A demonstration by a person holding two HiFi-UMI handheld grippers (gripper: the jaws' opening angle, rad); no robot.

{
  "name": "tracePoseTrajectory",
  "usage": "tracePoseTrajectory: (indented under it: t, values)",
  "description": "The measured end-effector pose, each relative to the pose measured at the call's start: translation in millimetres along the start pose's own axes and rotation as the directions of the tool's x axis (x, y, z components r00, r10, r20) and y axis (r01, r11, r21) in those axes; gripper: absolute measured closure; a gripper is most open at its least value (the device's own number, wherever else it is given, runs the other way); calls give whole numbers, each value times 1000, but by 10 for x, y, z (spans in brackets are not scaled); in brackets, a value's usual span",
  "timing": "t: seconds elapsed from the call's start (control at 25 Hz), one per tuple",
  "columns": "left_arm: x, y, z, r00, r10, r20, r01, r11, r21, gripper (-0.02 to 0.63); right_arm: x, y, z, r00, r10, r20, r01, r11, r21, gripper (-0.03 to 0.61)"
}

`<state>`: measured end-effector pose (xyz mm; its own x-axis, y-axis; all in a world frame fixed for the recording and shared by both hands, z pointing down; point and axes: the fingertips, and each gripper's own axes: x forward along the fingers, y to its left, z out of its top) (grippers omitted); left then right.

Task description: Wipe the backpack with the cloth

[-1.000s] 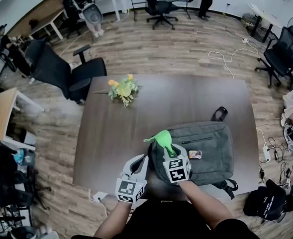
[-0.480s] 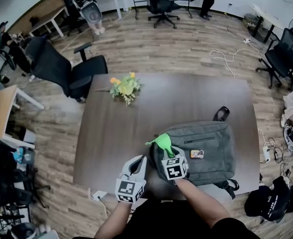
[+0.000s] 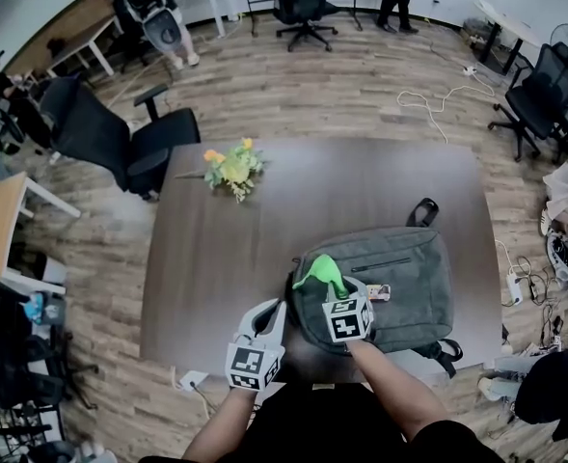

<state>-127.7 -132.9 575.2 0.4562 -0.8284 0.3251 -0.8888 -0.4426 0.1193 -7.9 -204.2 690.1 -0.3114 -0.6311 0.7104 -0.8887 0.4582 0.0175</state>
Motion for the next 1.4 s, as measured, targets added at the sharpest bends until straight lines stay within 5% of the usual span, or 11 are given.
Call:
tracePoseTrajectory:
  t: [0.8,1.4]
  values:
    - [103,-231,1,997,-74,-12,74,997,25,595,-287,-888,-264,984,-179,-6,178,977,119,483]
    - [106,-297,-50,994,-99,-35,101,994,44,595,-542,-1555,-445,949,-306,-70,308,951,24,483]
